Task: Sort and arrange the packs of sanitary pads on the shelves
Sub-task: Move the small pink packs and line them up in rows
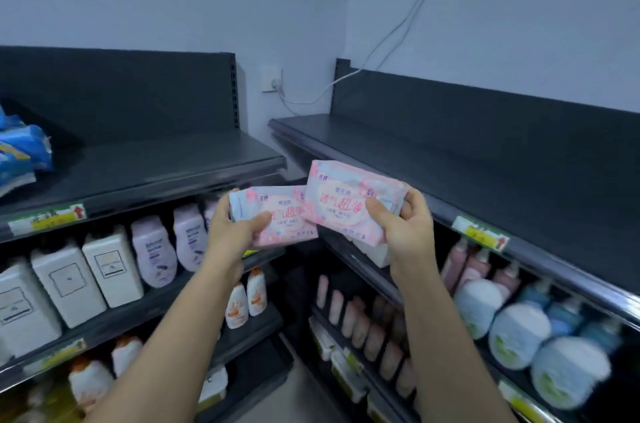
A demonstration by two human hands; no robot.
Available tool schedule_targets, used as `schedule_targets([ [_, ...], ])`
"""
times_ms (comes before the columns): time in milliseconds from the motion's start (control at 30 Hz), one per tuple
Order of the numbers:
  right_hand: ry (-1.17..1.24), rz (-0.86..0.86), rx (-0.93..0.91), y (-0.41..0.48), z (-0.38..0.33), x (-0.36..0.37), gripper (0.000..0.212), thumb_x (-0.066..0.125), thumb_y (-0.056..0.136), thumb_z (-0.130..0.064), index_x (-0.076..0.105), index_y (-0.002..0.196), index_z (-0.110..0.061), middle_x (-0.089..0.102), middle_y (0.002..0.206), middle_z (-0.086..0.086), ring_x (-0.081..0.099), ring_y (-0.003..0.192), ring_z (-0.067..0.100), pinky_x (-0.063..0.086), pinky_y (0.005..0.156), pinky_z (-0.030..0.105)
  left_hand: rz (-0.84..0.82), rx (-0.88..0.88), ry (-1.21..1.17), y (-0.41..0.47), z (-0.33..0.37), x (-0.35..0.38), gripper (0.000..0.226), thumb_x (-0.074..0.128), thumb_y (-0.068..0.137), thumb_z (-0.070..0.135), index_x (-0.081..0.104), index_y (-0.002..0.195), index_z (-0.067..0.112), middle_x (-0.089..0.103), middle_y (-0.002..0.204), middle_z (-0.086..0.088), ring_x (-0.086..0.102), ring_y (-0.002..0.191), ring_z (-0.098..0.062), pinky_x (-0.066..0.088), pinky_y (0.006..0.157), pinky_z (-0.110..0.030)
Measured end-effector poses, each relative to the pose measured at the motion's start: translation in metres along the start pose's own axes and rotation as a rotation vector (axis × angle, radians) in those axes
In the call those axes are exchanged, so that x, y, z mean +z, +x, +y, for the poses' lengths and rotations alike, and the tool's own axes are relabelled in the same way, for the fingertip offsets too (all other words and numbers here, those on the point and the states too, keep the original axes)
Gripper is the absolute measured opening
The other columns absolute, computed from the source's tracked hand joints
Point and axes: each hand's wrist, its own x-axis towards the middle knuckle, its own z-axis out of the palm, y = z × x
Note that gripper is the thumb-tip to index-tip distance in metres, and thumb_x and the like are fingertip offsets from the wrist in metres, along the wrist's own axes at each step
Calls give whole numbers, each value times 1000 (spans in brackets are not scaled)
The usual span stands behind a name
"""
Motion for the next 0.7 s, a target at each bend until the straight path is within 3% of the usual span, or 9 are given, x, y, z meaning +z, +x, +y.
schedule_targets([
  [67, -77, 30, -24, -15, -17, -29, 31, 71, 84, -2, 57, 103, -21, 68, 112, 8, 67, 95, 28, 58, 61, 29, -66, -13, -13, -17, -3, 22, 47, 67, 82, -8, 54, 118, 18, 68, 112, -7, 66, 97, -23, 55, 87, -45],
  [167, -56, 79, -39, -38, -41, -76, 32, 70, 85, 0, 56, 109, -15, 68, 115, 13, 67, 100, 37, 60, 63, 40, -153, -13, -33, -46, -5, 59, 48, 66, 81, -11, 54, 118, 19, 67, 108, -4, 64, 98, -24, 54, 89, -42],
  [267, -66, 137, -54, -62, -72, -122, 39, 66, 87, 2, 51, 123, -6, 68, 112, 11, 72, 89, 21, 55, 50, 26, -243, -8, -23, -78, -8, 99, 46, 66, 81, -10, 56, 109, 24, 66, 113, -6, 64, 102, -25, 54, 89, -44],
  [333, -83, 157, -59, -77, -92, -157, 40, 65, 88, 2, 51, 125, -6, 67, 114, 7, 71, 85, 10, 57, 57, 25, -307, 5, -6, -102, -11, 129, 45, 66, 81, -10, 56, 107, 24, 67, 110, -4, 64, 100, -23, 56, 84, -41],
  [433, -112, 207, -77, -100, -123, -216, 39, 67, 87, 0, 52, 123, -9, 69, 114, 6, 71, 91, 14, 58, 66, 26, -394, 1, -8, -146, -16, 178, 42, 64, 82, -12, 56, 109, 20, 66, 100, 0, 65, 89, -16, 56, 65, -28],
  [600, -241, 300, -142, -143, -182, -325, 41, 67, 87, -1, 51, 123, -13, 68, 116, 7, 68, 92, 15, 52, 60, 18, -529, -37, -16, -230, -32, 266, 50, 65, 82, -10, 52, 124, 15, 66, 114, -7, 65, 102, -23, 56, 84, -41],
  [700, -304, 339, -186, -168, -215, -392, 53, 66, 88, -1, 45, 131, -23, 72, 96, -16, 68, 87, 9, 57, 67, 27, -580, -61, -55, -285, -42, 319, 56, 65, 83, -10, 49, 129, 17, 63, 120, -8, 63, 108, -26, 53, 92, -47],
])
